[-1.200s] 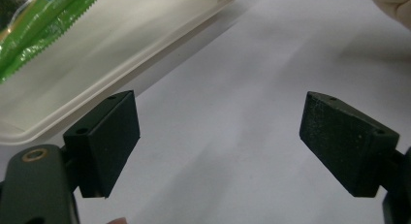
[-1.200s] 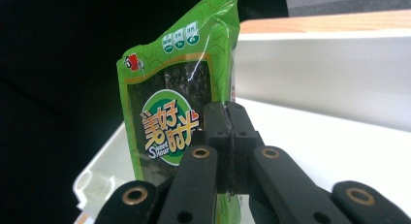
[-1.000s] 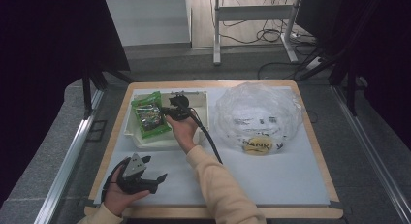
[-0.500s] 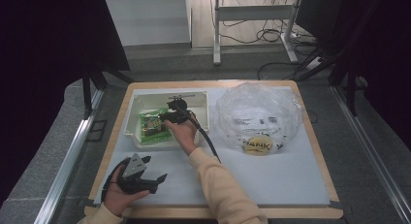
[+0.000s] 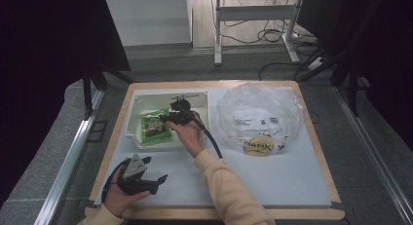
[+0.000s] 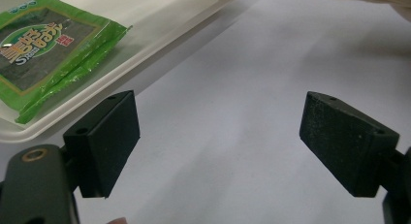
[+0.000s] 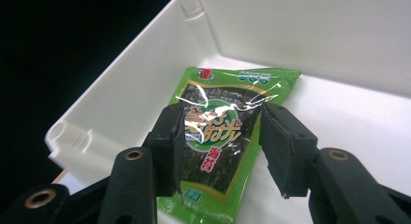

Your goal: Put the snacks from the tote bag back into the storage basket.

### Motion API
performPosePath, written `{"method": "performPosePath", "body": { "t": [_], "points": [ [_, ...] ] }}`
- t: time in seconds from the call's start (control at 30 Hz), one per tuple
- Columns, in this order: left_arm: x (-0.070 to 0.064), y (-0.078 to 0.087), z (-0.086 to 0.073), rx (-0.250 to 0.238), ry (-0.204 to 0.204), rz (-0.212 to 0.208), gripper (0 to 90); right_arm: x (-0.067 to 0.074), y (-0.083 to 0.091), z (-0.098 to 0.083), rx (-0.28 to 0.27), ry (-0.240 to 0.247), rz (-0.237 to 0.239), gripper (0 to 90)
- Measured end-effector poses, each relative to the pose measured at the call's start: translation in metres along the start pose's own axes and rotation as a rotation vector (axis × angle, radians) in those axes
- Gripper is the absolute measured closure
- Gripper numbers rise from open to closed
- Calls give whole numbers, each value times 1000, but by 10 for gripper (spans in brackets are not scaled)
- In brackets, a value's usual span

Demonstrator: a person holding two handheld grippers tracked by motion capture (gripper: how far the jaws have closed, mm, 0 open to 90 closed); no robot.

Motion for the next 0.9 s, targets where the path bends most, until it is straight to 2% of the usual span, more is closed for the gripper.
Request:
{"method": "performPosePath", "body": {
  "t": [0.17, 0.23, 0.43, 0.5, 0.57, 0.6, 0.73, 0.77, 0.8, 0.83, 0.87, 0.9],
  "points": [
    [-1, -1, 0, 3, -3, 0, 145, 11, 20, -1, -9, 64, 13, 518],
    [-1, -1, 0, 3, -4, 1, 145, 13, 24, -1, -8, 72, 12, 518],
    [0, -1, -1, 5, -7, 10, 145, 18, 56, -6, 6, 132, 18, 508],
    [0, -1, -1, 4, -2, 12, 145, 18, 62, -8, 10, 143, 16, 507],
    [1, -2, -1, 3, 5, 16, 146, 19, 80, -14, 7, 167, 16, 504],
    [3, -2, -1, 5, 1, 21, 146, 19, 80, -14, 7, 167, 16, 504],
    [3, -5, -2, 12, 4, 28, 145, 21, 107, -22, 8, 190, 9, 502],
    [3, -6, -2, 20, 1, 28, 146, 22, 122, -27, 12, 190, 8, 501],
    [3, -6, -2, 20, 1, 28, 145, 22, 122, -27, 12, 190, 8, 501],
    [1, -7, -3, 22, 4, 30, 145, 21, 138, -33, 13, 205, 1, 497],
    [1, -7, -3, 22, 4, 30, 145, 21, 138, -33, 13, 205, 1, 497],
    [1, -8, -3, 23, 7, 33, 145, 20, 150, -39, 12, 217, -8, 496]
  ]
}}
Point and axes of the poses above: each handheld gripper's, and its own axes: y roughly backward along the jaws, z roughly out of its top, x roughly to its left, the point moved 5 cm from there along -y, roughly forward along the jaws, and after that the axes turned 15 degrees about z, right-handed, at the moved point
